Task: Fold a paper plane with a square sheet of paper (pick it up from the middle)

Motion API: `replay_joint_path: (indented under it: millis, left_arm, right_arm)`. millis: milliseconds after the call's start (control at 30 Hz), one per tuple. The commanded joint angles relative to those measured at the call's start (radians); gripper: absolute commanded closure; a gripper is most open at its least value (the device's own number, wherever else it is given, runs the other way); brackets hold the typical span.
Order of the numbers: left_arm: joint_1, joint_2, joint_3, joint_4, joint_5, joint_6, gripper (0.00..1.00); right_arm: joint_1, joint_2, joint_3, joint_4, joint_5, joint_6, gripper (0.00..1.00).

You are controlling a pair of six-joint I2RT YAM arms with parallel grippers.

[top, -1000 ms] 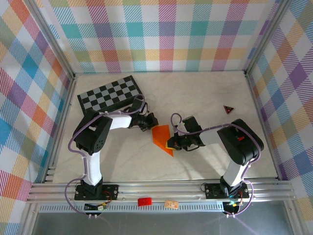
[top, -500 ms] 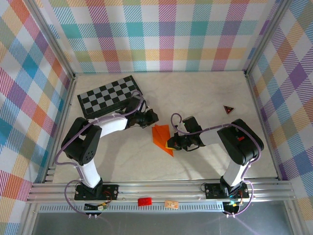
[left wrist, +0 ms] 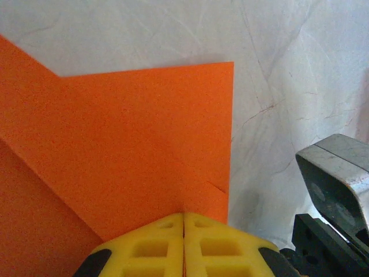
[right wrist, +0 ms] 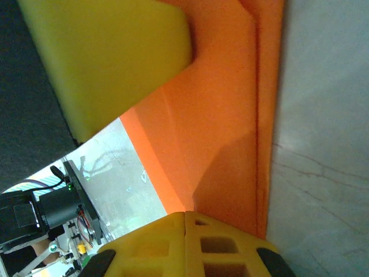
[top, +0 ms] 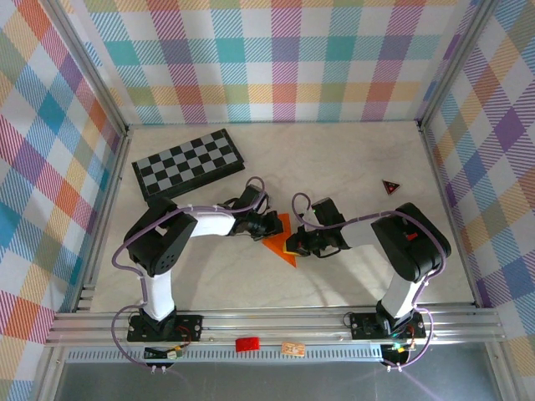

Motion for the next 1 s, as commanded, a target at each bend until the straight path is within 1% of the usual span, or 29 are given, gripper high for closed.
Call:
replay_joint_path:
  millis: [0,133,200,400,467,567,733,867,967]
  left_arm:
    - [0.003,0.054,-0.011,-0.046,-0.055,0.024,0.92]
    - [0.003,0.045,-0.037,-0.044,-0.068,0.024,0.92]
    - [0.003,0.045,-0.034,-0.053,-0.063,0.032,0.92]
    - [0.003,0.042,-0.020,-0.071,-0.068,0.041,0.92]
    - [0.003,0.045,-0.020,-0.064,-0.064,0.041,0.92]
    - [0.003,0.045,-0.019,-0.068,-0.065,0.041,0.92]
    - [0.003,0.042,-0.027,-0.071,-0.075,0.045,0.92]
    - [0.003,0.048,-0.031,-0.068,-0.071,0.042,0.92]
    - [0.003,0.046,-0.034,-0.066,-0.071,0.041,0.92]
  right_arm:
    - [-0.005,-0.017,-0.009,-0.142,0.040,0.041,1.00]
    - [-0.005,-0.094,0.031,-0.170,0.056,0.063,1.00]
    - [-0.005,-0.105,0.053,-0.169,0.058,0.072,1.00]
    - [-0.002,-0.034,0.100,-0.101,0.054,0.117,1.00]
    - [0.000,-0.004,0.108,-0.095,0.071,0.120,1.00]
    - [0.000,0.031,0.101,-0.135,0.108,0.110,1.00]
    - [0.000,0.005,0.008,-0.192,0.165,0.068,1.00]
    - [-0.002,-0.033,-0.029,-0.163,0.131,0.063,0.99]
    - [-0.002,-0.072,0.014,-0.170,0.099,0.070,0.99]
